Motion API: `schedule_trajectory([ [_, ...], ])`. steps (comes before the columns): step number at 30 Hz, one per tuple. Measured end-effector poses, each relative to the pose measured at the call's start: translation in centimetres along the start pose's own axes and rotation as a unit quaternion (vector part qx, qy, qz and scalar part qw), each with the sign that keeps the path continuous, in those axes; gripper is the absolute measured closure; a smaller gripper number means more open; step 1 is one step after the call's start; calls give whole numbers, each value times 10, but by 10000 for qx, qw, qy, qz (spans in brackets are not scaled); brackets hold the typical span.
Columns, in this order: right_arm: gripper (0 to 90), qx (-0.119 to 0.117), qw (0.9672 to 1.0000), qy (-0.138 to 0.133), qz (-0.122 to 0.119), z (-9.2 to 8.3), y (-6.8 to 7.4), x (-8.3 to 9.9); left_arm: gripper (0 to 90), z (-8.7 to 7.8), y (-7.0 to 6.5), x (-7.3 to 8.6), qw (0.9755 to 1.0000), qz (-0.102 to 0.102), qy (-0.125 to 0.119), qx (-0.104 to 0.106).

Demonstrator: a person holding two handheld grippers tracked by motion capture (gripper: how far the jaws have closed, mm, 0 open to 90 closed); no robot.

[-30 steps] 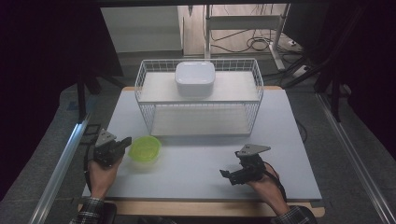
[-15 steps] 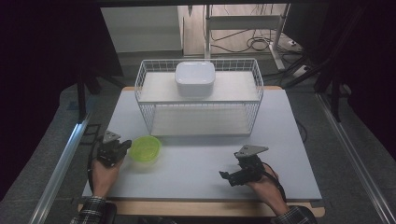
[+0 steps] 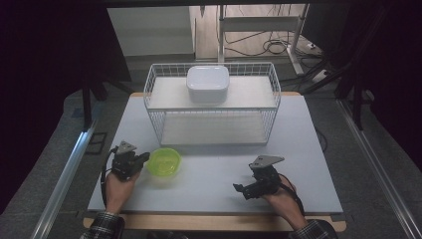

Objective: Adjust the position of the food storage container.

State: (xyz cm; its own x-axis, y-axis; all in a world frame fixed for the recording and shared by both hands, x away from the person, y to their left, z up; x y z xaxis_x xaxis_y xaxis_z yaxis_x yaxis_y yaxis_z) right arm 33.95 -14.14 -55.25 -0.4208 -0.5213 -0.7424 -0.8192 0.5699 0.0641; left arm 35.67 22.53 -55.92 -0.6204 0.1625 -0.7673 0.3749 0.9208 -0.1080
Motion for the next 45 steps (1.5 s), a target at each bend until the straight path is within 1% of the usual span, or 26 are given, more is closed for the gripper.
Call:
schedule_trajectory([
  [2, 56, -5, 10000, 16, -2, 0, 0, 0, 897, 2, -10, 0, 9999, 25, 17, 170],
  [4, 56, -2, 10000, 25, -5, 1, 0, 1, 897, 3, -17, 0, 9996, 23, 21, 279],
  [7, 56, -5, 10000, 33, -6, 1, 0, 1, 890, 4, -23, -1, 9992, 117, 51, 384],
  [8, 56, -2, 10000, 34, -8, 1, 0, 1, 882, 3, -22, -1, 9991, 138, 68, 393],
  [11, 56, -1, 10000, 27, -11, 0, 0, 1, 868, 3, -16, 1, 9992, 10, 91, 385],
  [12, 56, -2, 10000, 25, -7, 0, 0, 1, 868, 3, -13, 3, 9991, -30, 141, 398],
  [14, 56, -3, 10000, 24, -4, 0, 0, 1, 870, 5, -10, 7, 9986, -1, 269, 455],
  [16, 56, -5, 10000, 28, -8, 0, 0, 1, 870, 10, -11, 13, 9967, 93, 495, 637],
  [17, 56, -6, 10000, 31, -12, 0, 0, 1, 870, 12, -13, 16, 9953, 141, 617, 732],
  [19, 56, -2, 10000, 31, -18, 0, 0, 1, 871, 16, -20, 20, 9919, 218, 774, 980],
  [21, 56, 1, 10000, 29, -19, 0, 0, 1, 874, 18, -27, 22, 9901, 361, 877, 1037],
  [24, 56, 2, 10000, 29, -10, 0, 0, 1, 878, 20, -33, 24, 9883, 441, 946, 1113],
  [28, 56, 2, 10000, 37, -22, 0, 0, 1, 879, 21, -42, 27, 9858, 466, 1030, 1243],
  [33, 56, 7, 10000, 50, -24, 0, 0, 1, 880, 22, -57, 27, 9824, 567, 1063, 1426],
  [37, 56, 7, 10000, 65, -24, 1, 0, 1, 878, 23, -69, 28, 9784, 737, 1124, 1571],
  [39, 56, 7, 10000, 66, -23, 1, 0, 2, 877, 24, -76, 28, 9769, 782, 1126, 1640],
  [40, 56, 7, 10000, 68, -25, 1, 0, 2, 876, 24, -81, 28, 9757, 850, 1138, 1670],
  [43, 56, 7, 10000, 73, -25, 1, -1, 2, 872, 25, -90, 28, 9739, 874, 1123, 1770],
  [45, 56, 8, 10000, 75, -32, 1, -1, 2, 869, 26, -97, 28, 9715, 980, 1139, 1832],
])
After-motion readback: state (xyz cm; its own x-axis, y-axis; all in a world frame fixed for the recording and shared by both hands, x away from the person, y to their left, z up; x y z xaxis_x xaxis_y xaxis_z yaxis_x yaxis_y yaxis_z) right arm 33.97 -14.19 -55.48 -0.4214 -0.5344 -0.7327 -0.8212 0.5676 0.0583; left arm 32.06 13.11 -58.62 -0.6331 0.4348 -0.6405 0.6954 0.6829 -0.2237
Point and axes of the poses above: each handheld gripper's, and its own axes: z roughly forward along the jaws, x roughly out of its underside, y roughly to its left, the point moved 7 cm from there along z, roughly forward along the jaws, and after that the axes turned 1 degree about -x, right-handed, at the moved point
